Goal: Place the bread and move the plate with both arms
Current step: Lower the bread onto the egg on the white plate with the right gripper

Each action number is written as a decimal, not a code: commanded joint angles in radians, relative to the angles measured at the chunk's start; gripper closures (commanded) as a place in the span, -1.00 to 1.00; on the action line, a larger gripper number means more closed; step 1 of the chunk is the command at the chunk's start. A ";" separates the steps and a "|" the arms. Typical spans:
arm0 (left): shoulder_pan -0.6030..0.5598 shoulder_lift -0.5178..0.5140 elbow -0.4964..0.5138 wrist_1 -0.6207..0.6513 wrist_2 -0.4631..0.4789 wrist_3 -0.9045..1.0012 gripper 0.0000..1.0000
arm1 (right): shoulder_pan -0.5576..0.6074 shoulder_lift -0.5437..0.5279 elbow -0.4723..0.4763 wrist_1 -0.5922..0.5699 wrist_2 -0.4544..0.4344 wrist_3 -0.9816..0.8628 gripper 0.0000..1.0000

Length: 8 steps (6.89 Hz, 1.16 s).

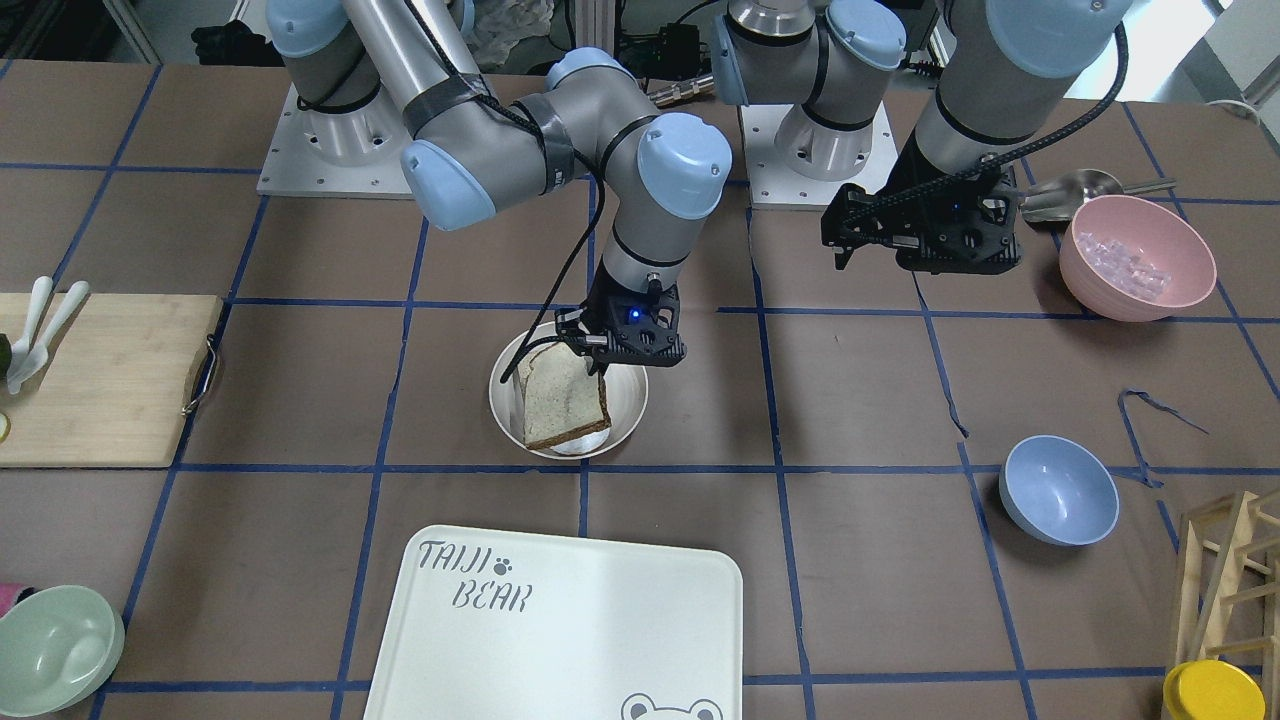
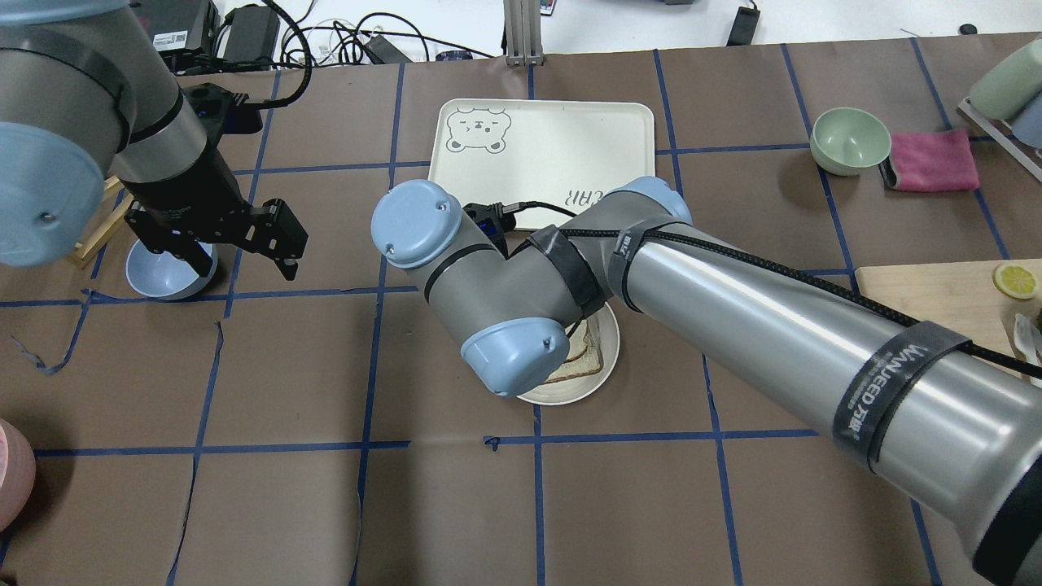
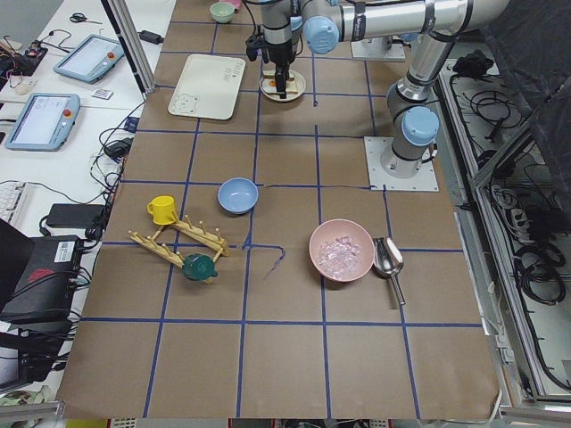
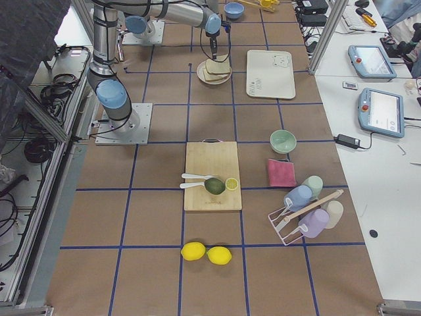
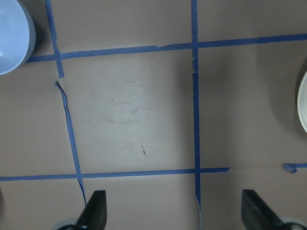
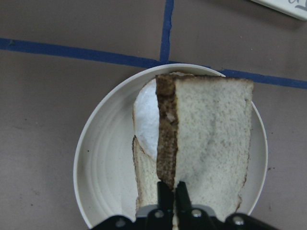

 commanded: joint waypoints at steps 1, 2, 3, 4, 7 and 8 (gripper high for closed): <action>0.000 0.000 0.000 0.000 0.000 0.000 -1.00 | 0.002 -0.006 0.038 -0.005 -0.026 -0.011 1.00; 0.000 0.000 0.000 0.000 0.000 0.000 -1.00 | 0.004 -0.006 0.049 -0.007 -0.018 -0.002 1.00; 0.000 -0.002 0.000 0.000 0.000 0.001 -1.00 | 0.004 -0.006 0.050 -0.019 -0.010 -0.003 0.70; 0.000 0.000 0.000 0.000 0.000 0.001 -1.00 | 0.002 -0.006 0.050 -0.019 0.037 0.000 0.60; 0.000 -0.003 0.001 0.000 -0.001 0.000 -1.00 | -0.041 -0.075 0.043 -0.099 0.039 -0.076 -1.00; 0.005 0.020 0.014 0.006 -0.001 0.000 -1.00 | -0.126 -0.130 0.042 -0.085 0.039 -0.218 -1.00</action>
